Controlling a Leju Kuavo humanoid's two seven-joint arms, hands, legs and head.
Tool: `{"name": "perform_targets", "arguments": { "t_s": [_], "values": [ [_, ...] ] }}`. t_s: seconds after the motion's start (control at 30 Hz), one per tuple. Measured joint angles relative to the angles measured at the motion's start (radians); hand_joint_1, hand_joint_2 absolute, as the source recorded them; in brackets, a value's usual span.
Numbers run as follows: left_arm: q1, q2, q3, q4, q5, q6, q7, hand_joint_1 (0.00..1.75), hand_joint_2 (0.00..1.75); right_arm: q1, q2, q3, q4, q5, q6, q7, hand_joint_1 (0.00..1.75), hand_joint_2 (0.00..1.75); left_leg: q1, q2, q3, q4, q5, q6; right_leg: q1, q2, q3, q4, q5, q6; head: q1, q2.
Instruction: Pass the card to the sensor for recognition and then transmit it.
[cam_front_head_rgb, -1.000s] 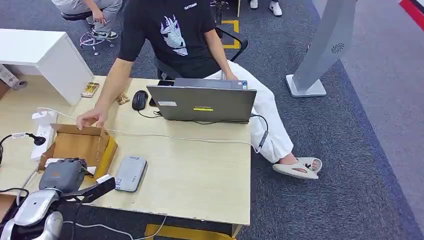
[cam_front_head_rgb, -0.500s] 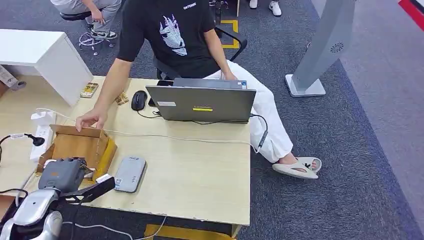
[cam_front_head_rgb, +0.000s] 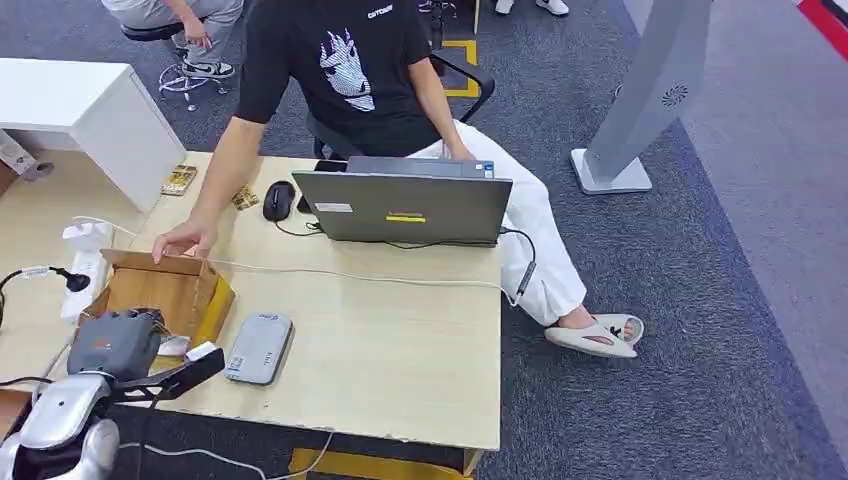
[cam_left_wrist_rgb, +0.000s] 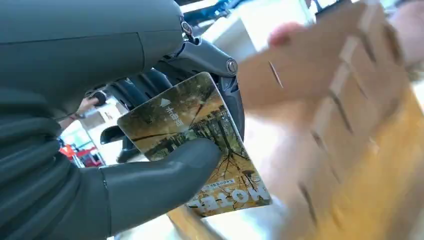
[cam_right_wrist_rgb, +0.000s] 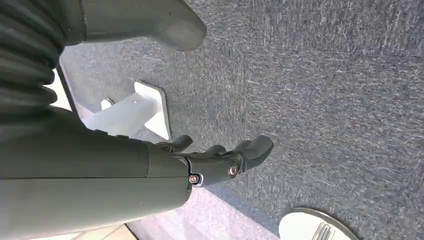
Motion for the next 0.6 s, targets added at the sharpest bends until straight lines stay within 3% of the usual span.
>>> {"name": "perform_targets", "arguments": {
  "t_s": [0.17,0.6],
  "values": [
    [-0.059,0.041,0.001,-0.058,0.002,-0.001,0.02,1.75,1.75,0.0,0.0,0.0,0.003,0.0,-0.006,-0.005,0.0,1.75,0.001,-0.001,0.0,0.0,0.0,0.0,0.0,-0.001,0.001,0.0,0.0,0.0,0.0,0.0],
    [-0.175,0.09,0.0,-0.143,-0.024,0.002,0.047,1.75,1.75,0.0,-0.003,0.002,0.019,0.0,-0.007,-0.032,0.0,1.75,0.0,-0.001,0.0,0.0,0.001,0.0,0.0,0.0,0.0,0.0,0.001,-0.001,-0.001,0.0]
  ]
}}
